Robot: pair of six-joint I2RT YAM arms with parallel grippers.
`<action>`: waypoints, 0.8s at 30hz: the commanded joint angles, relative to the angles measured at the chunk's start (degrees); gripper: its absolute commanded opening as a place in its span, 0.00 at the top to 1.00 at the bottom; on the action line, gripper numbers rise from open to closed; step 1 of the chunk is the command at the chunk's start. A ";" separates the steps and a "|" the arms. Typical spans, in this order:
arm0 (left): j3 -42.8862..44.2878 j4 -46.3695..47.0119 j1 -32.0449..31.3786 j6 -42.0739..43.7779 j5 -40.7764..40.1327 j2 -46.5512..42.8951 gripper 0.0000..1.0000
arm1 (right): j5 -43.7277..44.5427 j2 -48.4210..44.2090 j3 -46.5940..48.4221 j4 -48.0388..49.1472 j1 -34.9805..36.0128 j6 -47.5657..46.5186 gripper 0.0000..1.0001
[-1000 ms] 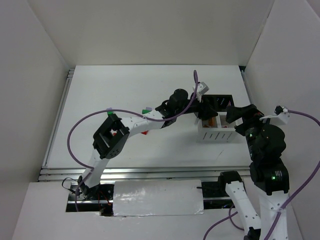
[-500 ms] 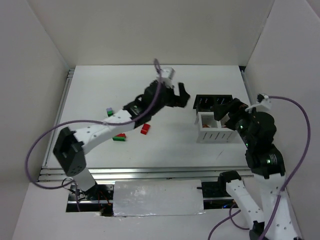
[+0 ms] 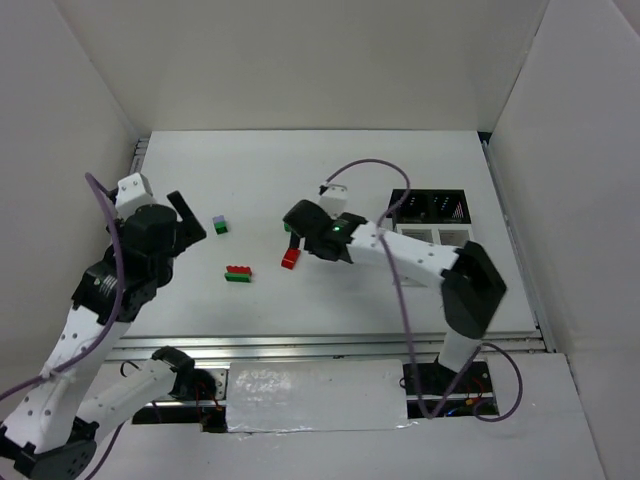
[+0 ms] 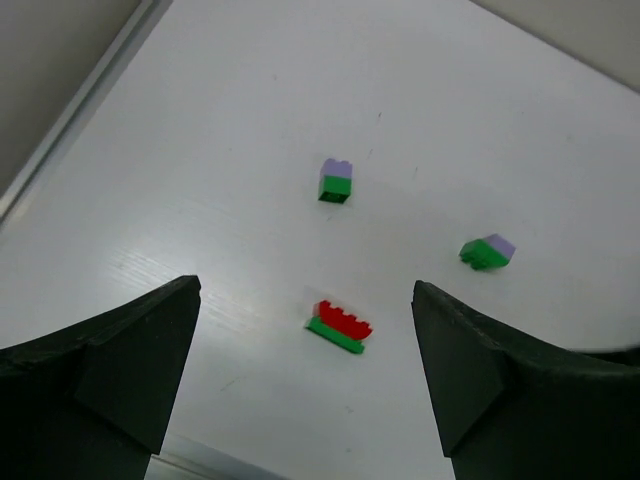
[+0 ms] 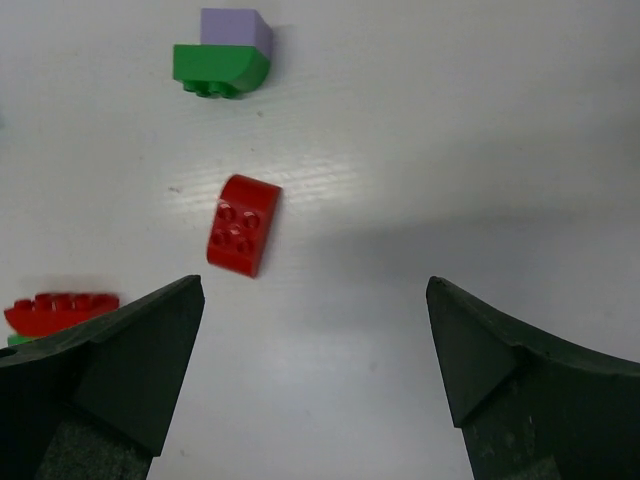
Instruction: Sort the legos into containers by color
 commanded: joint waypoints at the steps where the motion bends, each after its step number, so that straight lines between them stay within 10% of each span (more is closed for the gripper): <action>1: -5.47 -2.04 0.06 7.93 3.51 -4.26 0.01 | 7.90 10.09 11.18 -2.03 2.28 9.54 0.00; 7: -12.62 -0.98 -0.47 6.27 3.77 -9.98 0.00 | 7.71 26.53 23.86 -6.34 3.78 11.83 0.00; 24: -14.03 1.22 -0.21 8.21 5.62 -10.60 0.01 | 0.25 32.53 20.89 -1.34 3.25 9.64 0.24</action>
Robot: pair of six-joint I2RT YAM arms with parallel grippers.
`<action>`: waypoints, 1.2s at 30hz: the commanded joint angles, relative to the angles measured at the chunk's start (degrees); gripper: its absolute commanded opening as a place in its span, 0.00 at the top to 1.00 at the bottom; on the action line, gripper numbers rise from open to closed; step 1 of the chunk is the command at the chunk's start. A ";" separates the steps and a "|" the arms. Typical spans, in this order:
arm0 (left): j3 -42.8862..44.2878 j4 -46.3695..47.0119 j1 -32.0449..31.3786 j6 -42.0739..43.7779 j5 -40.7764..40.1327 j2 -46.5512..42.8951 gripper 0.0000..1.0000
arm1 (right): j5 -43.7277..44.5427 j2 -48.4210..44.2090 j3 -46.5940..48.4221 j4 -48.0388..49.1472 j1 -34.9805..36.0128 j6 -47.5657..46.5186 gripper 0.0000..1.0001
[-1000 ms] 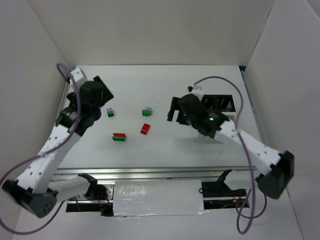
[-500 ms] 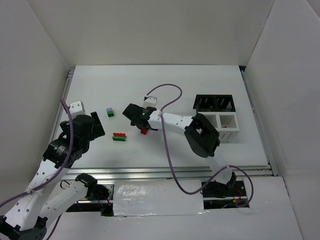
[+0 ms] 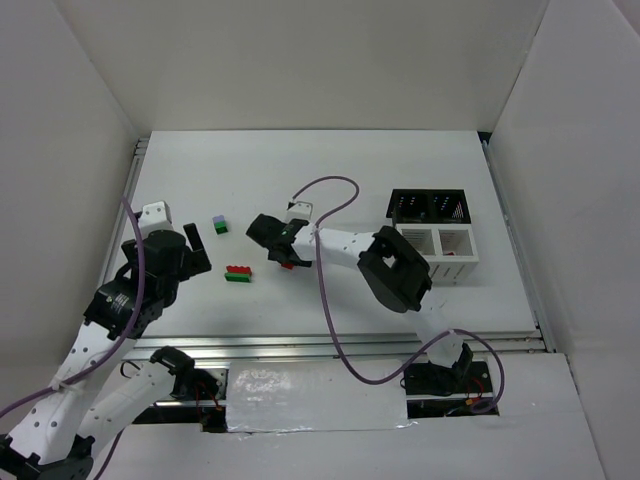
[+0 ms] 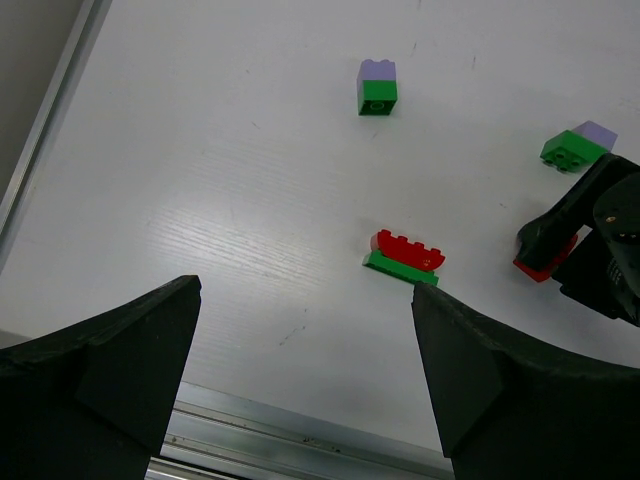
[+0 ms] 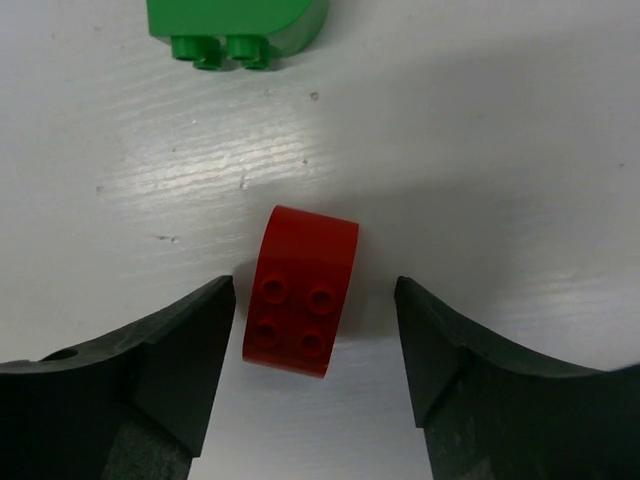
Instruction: Sort the legos into containers by color
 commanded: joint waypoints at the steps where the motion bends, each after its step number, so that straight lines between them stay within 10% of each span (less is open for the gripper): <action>1: 0.27 2.01 -0.08 1.20 0.59 -0.57 0.01 | -1.59 1.49 -0.13 1.72 -0.33 -1.33 0.29; 3: 0.27 2.09 -0.08 1.28 0.68 -0.39 0.00 | -2.03 1.41 -0.48 1.89 -0.69 -1.52 0.47; 4: 0.27 2.18 0.01 1.37 0.77 -0.31 0.00 | -0.90 0.01 -1.01 2.07 -0.69 -1.52 0.99; 11: 0.18 2.45 0.01 1.81 1.64 -0.13 0.00 | 4.74 -26.68 -18.98 9.27 -2.08 -12.57 1.00; 22: -0.44 3.85 0.80 3.04 3.76 -1.18 0.00 | -5.81 -67.58 -42.93 4.19 -46.96 -24.90 1.00; 27: -0.44 3.77 0.80 3.04 4.02 -0.39 0.00 | -5.10 -71.54 -47.76 5.93 -50.78 -21.82 0.99; 33: -0.44 4.12 0.89 3.31 4.37 0.04 0.00 | -5.81 -68.55 -47.95 5.59 -52.01 -22.17 0.86; 34: -0.44 3.94 0.80 3.31 4.37 0.13 0.00 | -5.64 -69.16 -47.95 5.67 -52.01 -22.08 0.74; 35: -0.44 3.85 0.80 3.31 4.29 0.48 0.00 | -5.46 -69.52 -47.95 5.59 -51.93 -21.74 0.19; 36: -0.35 3.85 0.80 3.31 4.28 0.57 0.00 | -5.29 -69.96 -47.95 5.67 -51.93 -21.64 0.14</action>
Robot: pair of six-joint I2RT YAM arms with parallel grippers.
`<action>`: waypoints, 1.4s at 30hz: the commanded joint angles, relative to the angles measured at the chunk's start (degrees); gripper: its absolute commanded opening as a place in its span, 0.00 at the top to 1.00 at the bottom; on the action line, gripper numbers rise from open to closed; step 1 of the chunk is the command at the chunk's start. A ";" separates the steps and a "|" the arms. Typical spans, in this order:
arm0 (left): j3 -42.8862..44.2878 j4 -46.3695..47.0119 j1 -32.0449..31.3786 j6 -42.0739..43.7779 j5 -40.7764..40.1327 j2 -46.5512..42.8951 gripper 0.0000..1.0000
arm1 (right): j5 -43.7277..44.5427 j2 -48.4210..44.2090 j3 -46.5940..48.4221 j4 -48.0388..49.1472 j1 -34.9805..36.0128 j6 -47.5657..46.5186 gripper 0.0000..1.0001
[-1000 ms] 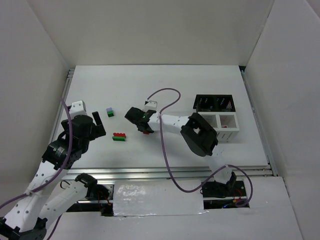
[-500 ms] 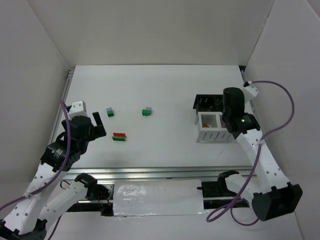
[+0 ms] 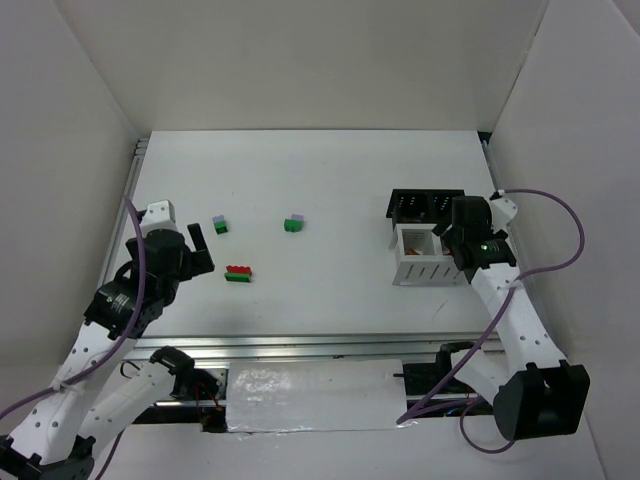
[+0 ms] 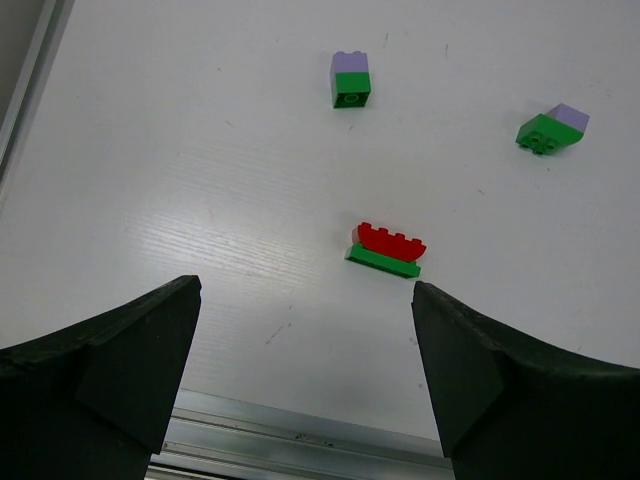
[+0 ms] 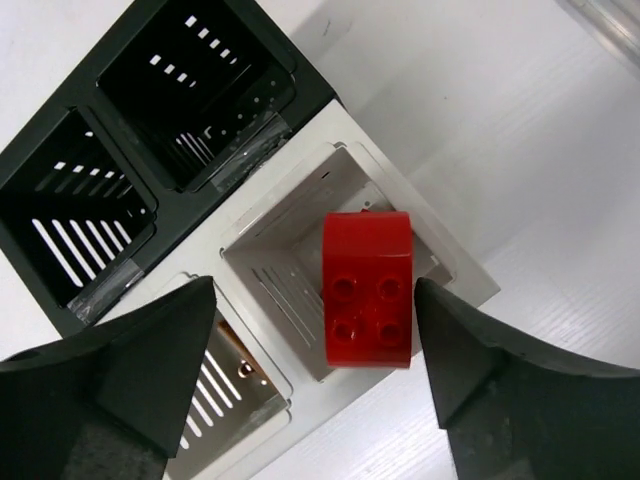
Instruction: Sort the legos into containers by color
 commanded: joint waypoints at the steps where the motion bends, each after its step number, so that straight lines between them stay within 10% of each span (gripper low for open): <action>1: -0.13 2.37 0.19 1.45 0.35 0.40 0.00 | 0.81 -2.40 1.08 0.63 -0.26 0.48 0.11; 12: -0.04 2.02 0.28 1.01 -0.44 0.66 0.01 | -5.33 -4.43 2.48 3.35 0.79 -2.51 0.00; 17: 0.40 0.96 0.98 -1.00 -2.81 0.66 0.01 | -30.88 -3.47 1.61 15.28 14.81 -13.75 0.00; 25: 2.24 -6.07 5.55 -9.45 -14.32 -1.96 0.00 | -30.12 28.06 19.07 16.90 48.22 -31.83 0.00; 35: 0.57 -1.68 6.69 -4.97 -9.23 -5.58 0.01 | -31.97 63.67 58.70 -0.77 55.02 -49.97 0.04; 42: 0.49 -0.80 7.05 -3.65 -7.47 -4.44 0.01 | -32.40 74.49 67.78 -4.03 56.70 -54.28 0.05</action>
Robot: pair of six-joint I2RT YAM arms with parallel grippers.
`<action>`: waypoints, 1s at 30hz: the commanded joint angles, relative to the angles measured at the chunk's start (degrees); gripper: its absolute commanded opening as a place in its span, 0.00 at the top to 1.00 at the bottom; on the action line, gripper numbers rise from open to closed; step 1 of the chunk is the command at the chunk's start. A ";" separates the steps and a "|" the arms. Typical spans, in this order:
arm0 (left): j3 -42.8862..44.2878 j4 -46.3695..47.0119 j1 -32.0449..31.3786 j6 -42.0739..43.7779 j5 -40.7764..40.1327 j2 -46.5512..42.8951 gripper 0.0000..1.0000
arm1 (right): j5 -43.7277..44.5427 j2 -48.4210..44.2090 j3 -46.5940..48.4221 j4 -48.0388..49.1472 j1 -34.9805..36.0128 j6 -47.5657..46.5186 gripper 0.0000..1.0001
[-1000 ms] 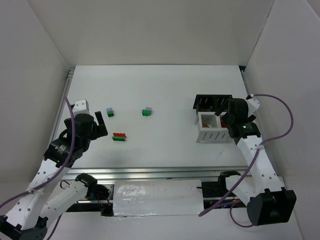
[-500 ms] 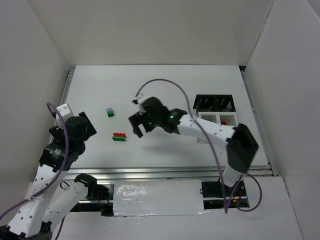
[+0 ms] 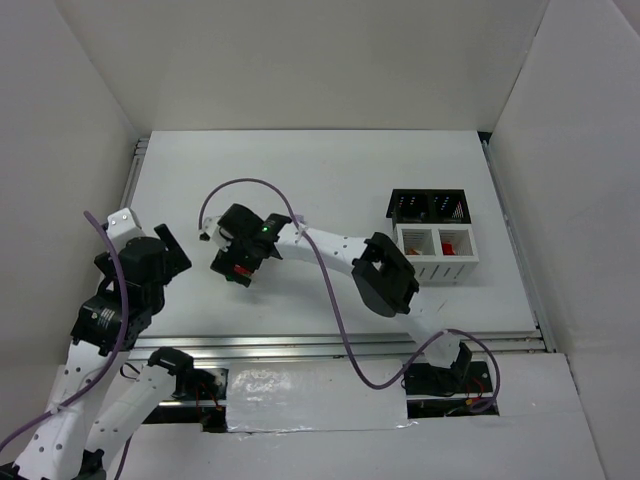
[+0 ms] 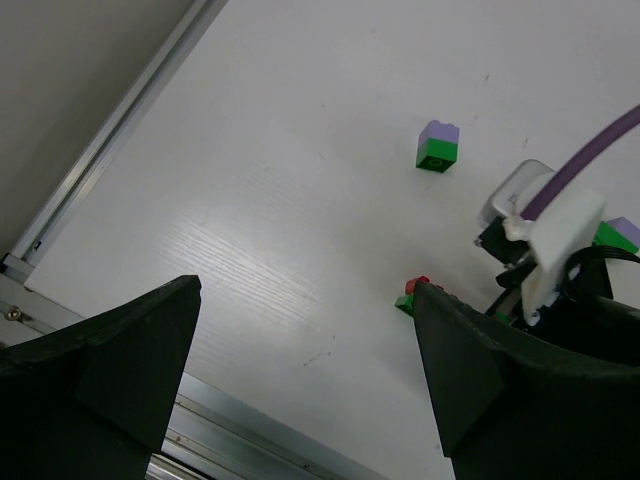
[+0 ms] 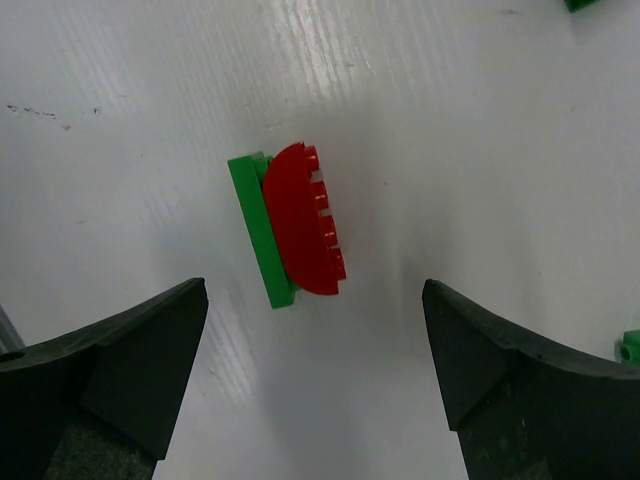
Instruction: Sort the legos into containers by color
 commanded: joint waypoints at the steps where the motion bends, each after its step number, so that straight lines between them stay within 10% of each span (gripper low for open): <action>1: 0.33 2.57 0.42 2.03 1.25 0.61 0.00 | -0.78 3.04 5.90 -3.14 1.14 -4.10 0.05; 10: 0.24 2.75 0.60 2.12 1.34 0.00 0.01 | -2.81 5.63 5.76 -2.45 1.14 -3.66 0.55; 12: 0.25 2.92 0.60 2.21 1.51 -0.35 0.00 | 1.40 1.41 -4.38 6.15 1.13 -0.51 1.00; 17: -0.54 7.38 0.60 6.50 10.35 -2.54 0.00 | 5.62 -16.69 -20.77 17.76 -0.36 11.33 1.00; 21: -4.74 19.06 0.60 5.83 45.86 -2.11 0.00 | 17.45 -41.25 -44.54 27.17 -0.53 25.23 1.00; 25: -14.59 48.37 -0.36 -9.27 70.17 1.83 0.01 | 30.13 -58.97 -57.69 24.92 -0.45 44.37 1.00; 30: -15.87 81.41 -10.19 -17.93 72.10 10.18 0.00 | 35.60 -76.44 -65.96 17.36 -0.10 53.90 1.00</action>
